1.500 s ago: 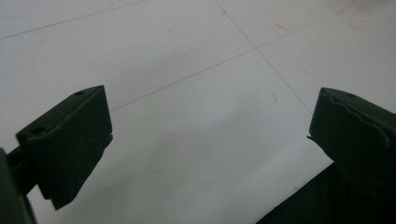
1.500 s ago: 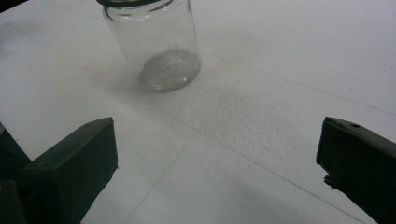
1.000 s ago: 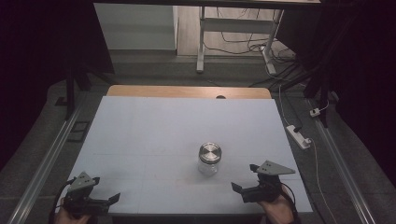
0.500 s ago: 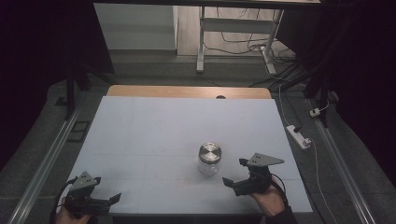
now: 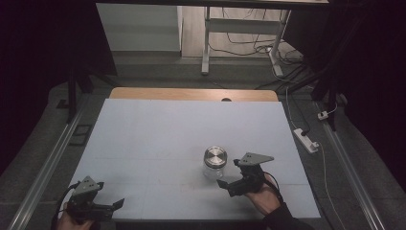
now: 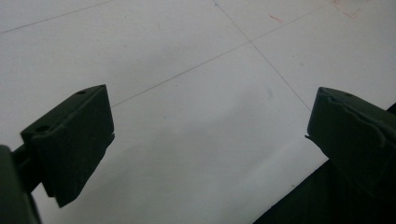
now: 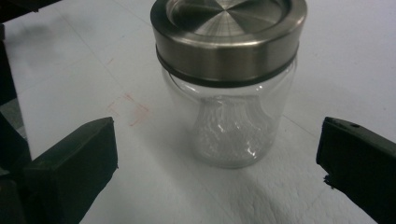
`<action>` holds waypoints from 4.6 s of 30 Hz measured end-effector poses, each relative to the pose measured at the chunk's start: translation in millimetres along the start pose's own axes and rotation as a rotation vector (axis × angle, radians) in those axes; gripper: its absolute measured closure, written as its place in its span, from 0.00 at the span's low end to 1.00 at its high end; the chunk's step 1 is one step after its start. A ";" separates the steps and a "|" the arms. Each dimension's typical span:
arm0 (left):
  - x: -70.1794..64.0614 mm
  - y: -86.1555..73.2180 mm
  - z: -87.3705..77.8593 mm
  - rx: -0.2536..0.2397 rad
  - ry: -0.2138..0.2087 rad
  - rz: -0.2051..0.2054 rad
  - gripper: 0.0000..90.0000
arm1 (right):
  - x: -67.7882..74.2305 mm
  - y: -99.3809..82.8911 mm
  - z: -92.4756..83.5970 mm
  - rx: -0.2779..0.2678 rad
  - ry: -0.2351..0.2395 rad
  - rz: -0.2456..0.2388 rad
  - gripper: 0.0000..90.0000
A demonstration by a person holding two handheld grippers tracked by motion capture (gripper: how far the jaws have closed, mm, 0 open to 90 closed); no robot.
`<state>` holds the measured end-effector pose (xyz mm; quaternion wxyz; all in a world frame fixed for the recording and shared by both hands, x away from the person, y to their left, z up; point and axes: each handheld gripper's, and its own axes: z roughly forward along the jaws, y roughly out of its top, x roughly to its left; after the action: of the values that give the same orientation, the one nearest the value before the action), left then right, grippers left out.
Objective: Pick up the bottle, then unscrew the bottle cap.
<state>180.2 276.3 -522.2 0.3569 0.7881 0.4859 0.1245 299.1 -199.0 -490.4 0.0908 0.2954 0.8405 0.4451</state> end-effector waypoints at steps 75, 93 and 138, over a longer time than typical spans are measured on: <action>0.2 0.7 0.8 0.009 -0.009 0.001 0.02 | 11.8 30.0 35.0 -0.019 -0.015 -0.153 0.16; -1.5 1.0 1.3 0.013 0.000 0.012 0.02 | 39.9 39.6 34.8 -0.021 0.053 -0.173 0.16; -9.5 37.0 14.1 -0.089 -0.166 0.133 0.00 | 52.2 52.8 46.0 0.004 0.086 -0.226 0.16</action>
<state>208.2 251.9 -505.6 0.4215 0.8095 0.3953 0.1036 297.9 -114.3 -469.3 0.1038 0.1794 0.8725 0.4426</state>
